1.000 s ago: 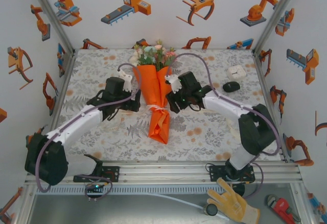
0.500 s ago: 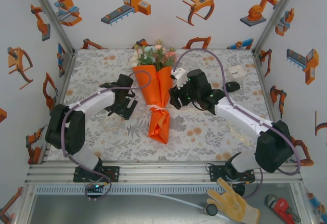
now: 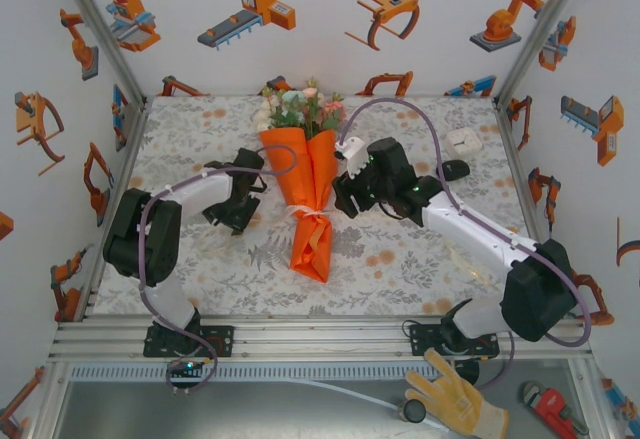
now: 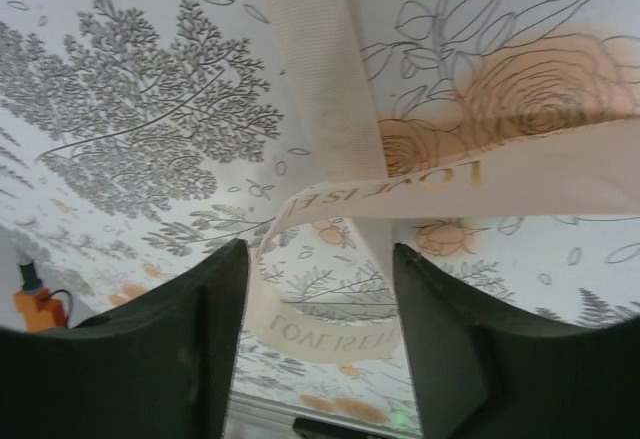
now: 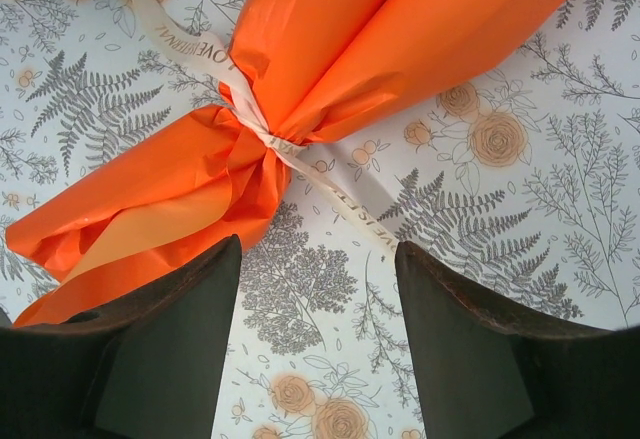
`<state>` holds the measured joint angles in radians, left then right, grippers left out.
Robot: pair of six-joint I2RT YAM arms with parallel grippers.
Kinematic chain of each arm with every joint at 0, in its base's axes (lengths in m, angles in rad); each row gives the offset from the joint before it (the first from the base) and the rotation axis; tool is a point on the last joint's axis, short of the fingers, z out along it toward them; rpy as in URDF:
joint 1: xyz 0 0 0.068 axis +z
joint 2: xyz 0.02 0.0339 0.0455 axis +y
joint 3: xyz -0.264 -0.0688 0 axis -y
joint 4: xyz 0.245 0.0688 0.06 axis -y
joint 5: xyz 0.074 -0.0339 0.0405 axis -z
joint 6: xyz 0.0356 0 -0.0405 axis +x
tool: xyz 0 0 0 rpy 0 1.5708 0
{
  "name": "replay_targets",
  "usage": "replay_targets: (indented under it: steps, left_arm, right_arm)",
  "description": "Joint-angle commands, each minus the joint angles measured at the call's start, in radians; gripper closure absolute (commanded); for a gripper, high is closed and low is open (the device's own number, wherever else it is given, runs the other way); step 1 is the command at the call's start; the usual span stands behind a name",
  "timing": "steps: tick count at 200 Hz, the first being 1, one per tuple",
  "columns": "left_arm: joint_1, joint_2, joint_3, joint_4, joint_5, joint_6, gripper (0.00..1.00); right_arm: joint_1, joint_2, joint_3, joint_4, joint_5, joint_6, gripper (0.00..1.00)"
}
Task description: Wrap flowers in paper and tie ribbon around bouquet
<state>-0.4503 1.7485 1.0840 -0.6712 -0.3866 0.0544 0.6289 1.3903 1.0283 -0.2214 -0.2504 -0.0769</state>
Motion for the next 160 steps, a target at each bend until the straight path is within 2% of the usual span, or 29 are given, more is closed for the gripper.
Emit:
replay_targets:
  steps: [1,24,46,59,98,138,160]
  left_arm:
    - [0.006,-0.040,0.004,-0.029,-0.059,-0.040,0.37]
    - [0.018,-0.172,-0.058,0.046,0.022,-0.066,0.38]
    - [0.104,-0.308,-0.113,0.123,0.228,-0.116,0.38]
    - [0.152,-0.343,-0.133,0.145,0.281,-0.129,0.39]
    - [0.159,-0.196,-0.049,0.052,0.281,-0.104,0.41]
    - [0.151,-0.132,-0.046,0.022,0.185,-0.106,0.41]
    - [0.152,-0.098,-0.032,0.010,0.088,-0.108,0.43]
  right_arm:
    - [0.000,-0.022,0.010,-0.011,-0.016,-0.011,0.41]
    - [0.000,-0.014,0.025,-0.029,-0.018,-0.012,0.41]
    - [0.000,-0.007,0.030,-0.038,-0.019,-0.015,0.41]
    - [0.000,-0.005,0.034,-0.040,-0.020,-0.011,0.41]
    - [0.000,0.004,0.042,-0.029,-0.034,-0.002,0.42]
    - [0.000,0.004,0.049,-0.041,-0.032,-0.004,0.41]
    - [0.000,0.006,0.053,-0.044,-0.039,0.001,0.42]
